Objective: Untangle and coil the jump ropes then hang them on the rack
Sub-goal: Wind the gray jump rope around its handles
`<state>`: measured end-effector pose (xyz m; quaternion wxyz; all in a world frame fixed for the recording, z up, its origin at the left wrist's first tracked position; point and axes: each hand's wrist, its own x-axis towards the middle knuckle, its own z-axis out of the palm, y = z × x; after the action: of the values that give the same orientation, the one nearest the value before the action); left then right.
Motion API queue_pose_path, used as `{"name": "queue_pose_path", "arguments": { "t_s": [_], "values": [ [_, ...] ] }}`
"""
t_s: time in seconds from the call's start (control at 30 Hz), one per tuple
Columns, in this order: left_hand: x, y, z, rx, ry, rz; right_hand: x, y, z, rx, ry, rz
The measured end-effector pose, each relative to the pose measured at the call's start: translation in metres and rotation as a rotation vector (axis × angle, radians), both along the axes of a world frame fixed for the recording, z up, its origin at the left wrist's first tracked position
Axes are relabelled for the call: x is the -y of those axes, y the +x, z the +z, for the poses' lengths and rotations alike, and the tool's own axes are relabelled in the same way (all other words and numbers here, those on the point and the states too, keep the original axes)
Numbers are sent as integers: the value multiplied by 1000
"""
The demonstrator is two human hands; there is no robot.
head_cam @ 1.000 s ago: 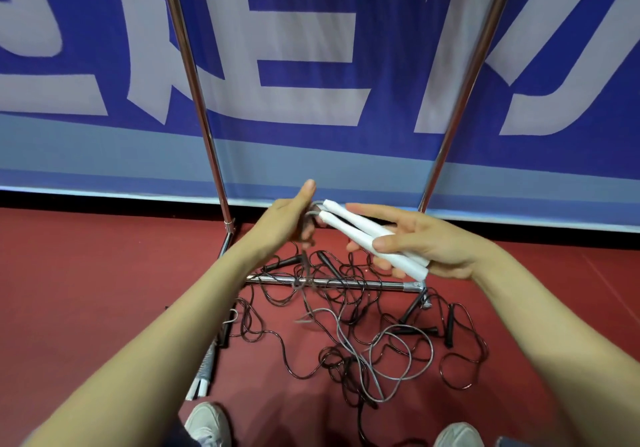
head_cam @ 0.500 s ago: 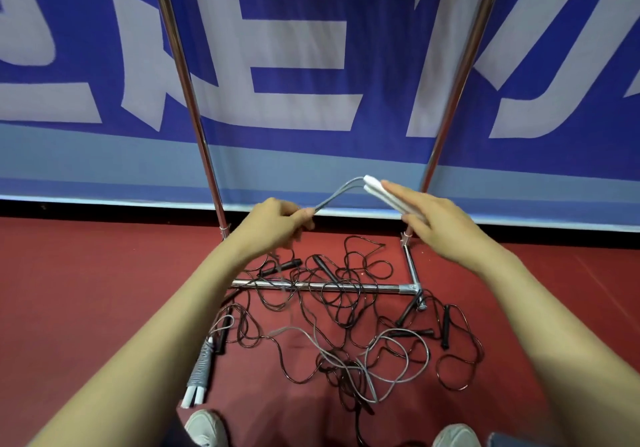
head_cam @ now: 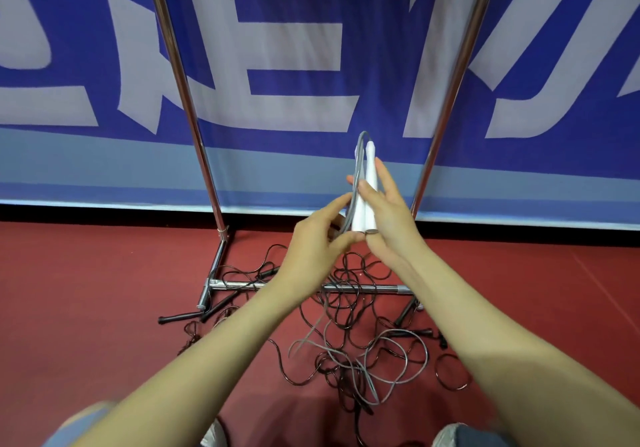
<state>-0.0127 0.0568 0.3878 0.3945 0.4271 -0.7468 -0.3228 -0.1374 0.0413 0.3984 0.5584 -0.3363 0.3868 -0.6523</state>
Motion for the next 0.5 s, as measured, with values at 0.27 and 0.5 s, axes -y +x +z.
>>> {"name": "queue_pose_path", "arguments": {
  "t_s": [0.27,0.5],
  "values": [
    [4,5,0,32,-162,78,0,12,-2,52,-63,8],
    [4,5,-1,170,-260,89,1,13,-10,-20,-70,35]
  ]
}}
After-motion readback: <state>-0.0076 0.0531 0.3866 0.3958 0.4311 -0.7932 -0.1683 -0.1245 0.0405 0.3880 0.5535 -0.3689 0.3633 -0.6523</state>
